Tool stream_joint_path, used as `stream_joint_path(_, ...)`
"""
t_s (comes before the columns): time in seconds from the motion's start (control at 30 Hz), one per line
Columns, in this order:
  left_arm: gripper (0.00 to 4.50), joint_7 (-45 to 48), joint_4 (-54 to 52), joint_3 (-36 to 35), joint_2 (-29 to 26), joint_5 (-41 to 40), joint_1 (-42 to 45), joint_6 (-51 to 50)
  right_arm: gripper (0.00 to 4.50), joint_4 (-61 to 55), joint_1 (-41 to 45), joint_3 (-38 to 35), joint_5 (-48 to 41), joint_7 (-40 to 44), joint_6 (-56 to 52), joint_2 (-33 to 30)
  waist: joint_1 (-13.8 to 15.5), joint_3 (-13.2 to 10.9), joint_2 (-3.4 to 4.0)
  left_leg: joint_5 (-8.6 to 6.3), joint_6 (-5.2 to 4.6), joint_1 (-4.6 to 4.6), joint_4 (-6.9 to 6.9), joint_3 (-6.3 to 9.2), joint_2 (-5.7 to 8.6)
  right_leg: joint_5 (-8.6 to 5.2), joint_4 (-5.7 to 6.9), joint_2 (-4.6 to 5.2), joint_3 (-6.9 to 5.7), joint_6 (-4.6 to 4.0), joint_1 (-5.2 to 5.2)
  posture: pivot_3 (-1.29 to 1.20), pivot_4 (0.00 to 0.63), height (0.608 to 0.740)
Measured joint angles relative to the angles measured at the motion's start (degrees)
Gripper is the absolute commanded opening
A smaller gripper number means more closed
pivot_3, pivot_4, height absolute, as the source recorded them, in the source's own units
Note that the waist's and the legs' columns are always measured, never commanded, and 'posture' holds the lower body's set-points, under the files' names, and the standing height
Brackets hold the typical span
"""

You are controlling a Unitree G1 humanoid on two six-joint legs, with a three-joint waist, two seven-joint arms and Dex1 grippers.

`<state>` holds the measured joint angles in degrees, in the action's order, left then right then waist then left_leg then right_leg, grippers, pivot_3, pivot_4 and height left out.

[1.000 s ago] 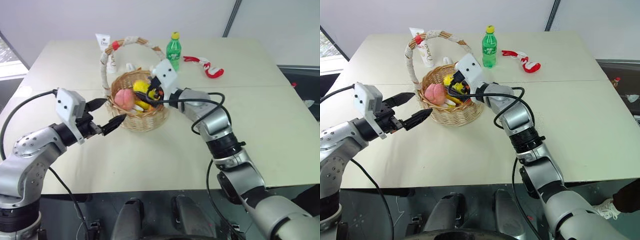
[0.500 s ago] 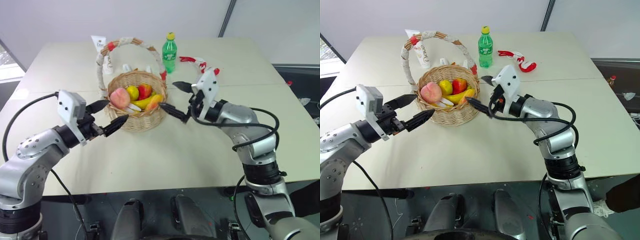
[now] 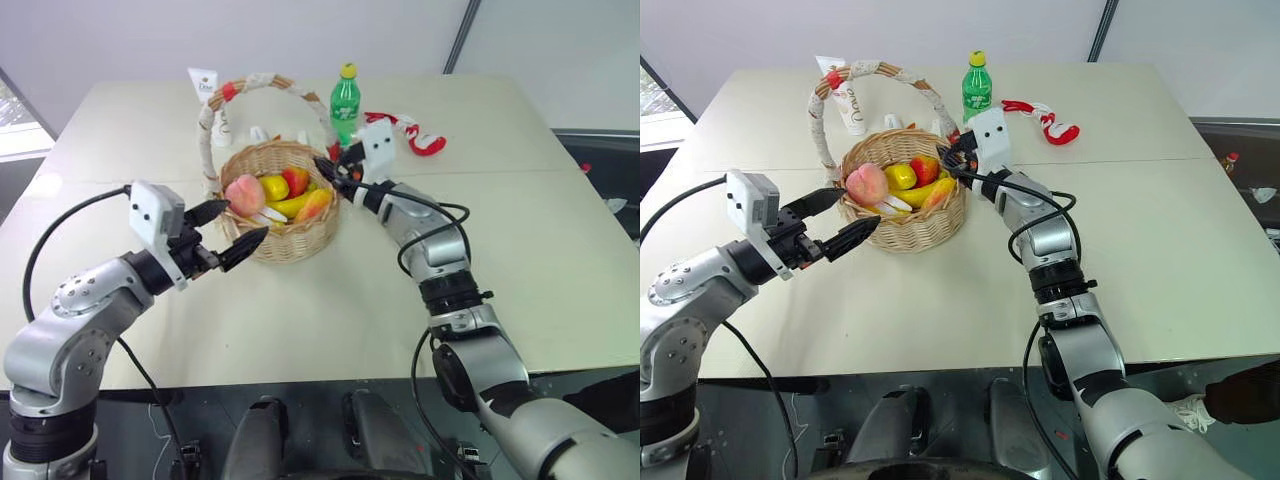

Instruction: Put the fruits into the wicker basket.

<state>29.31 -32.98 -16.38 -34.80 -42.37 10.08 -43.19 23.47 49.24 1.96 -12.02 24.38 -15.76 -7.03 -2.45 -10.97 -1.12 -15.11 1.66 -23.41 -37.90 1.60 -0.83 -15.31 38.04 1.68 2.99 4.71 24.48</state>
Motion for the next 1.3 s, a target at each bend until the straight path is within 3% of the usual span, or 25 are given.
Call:
stream_joint_path(0.03,4.50,-0.27,-0.35,-0.06,0.01,-0.05,-0.42,0.00,0.02,0.00,-0.08,-0.02,0.25,0.15,0.22,-0.19,-0.05,0.00,0.00,0.00,0.00,0.01,0.00,0.01,-0.02,0.00,0.00,-0.02,0.00,0.00,0.00,0.00,0.150,0.740)
stream_joint_path(0.23,4.50,-1.00,-1.10,0.30,0.23,-0.71,-0.62,0.07,0.02,-2.92,-2.69,-0.42,0.78,0.16,2.30,-1.18,-0.11,-0.01,0.01,0.00,0.00,0.02,0.00,0.02,-0.06,-0.01,0.02,-0.12,-0.01,0.00,0.01,0.00,0.150,0.740)
stream_joint_path(0.37,4.50,-0.71,-0.78,2.22,0.72,-0.76,0.38,0.26,0.02,-9.03,-6.06,-1.42,2.47,-1.30,2.48,-5.82,0.27,-0.01,0.01,0.00,0.00,-0.01,0.00,0.04,-0.02,-0.01,0.00,-0.08,-0.02,0.00,0.01,0.00,0.150,0.740)
stream_joint_path(0.63,4.50,1.86,2.73,5.03,1.05,-0.16,3.30,1.57,0.02,-12.79,-11.55,-15.10,4.71,-8.83,2.04,-21.01,0.99,-0.01,0.01,-0.01,-0.02,0.01,0.00,-0.12,0.06,-0.01,-0.06,-0.15,0.05,0.00,0.00,0.00,0.150,0.740)
stream_joint_path(0.8,4.50,3.57,5.50,7.80,1.79,0.67,6.95,2.85,0.02,-5.66,-11.73,-19.22,6.15,-13.97,2.31,-23.33,-0.21,-0.01,0.02,0.00,-0.02,0.07,0.00,-0.33,0.00,-0.01,-0.01,-0.26,0.11,0.00,0.00,0.00,0.150,0.740)
stream_joint_path(1.1,4.50,4.85,7.61,8.84,1.95,1.90,7.55,4.03,4.45,-3.82,-12.03,-21.07,4.91,-16.49,2.44,-23.32,-0.04,-0.04,0.09,0.00,-0.02,0.07,0.00,-0.35,-0.03,-0.02,0.00,-0.28,0.15,0.01,0.00,0.00,0.150,0.740)
stream_joint_path(1.3,4.50,3.84,8.88,6.64,1.64,2.11,7.41,4.03,4.45,-13.39,-17.87,-21.06,4.83,-14.23,-0.83,-27.09,0.26,-0.04,0.09,0.00,-0.03,0.03,-0.01,-0.31,-0.01,-0.02,-0.02,-0.22,0.13,0.02,0.00,0.00,0.150,0.740)
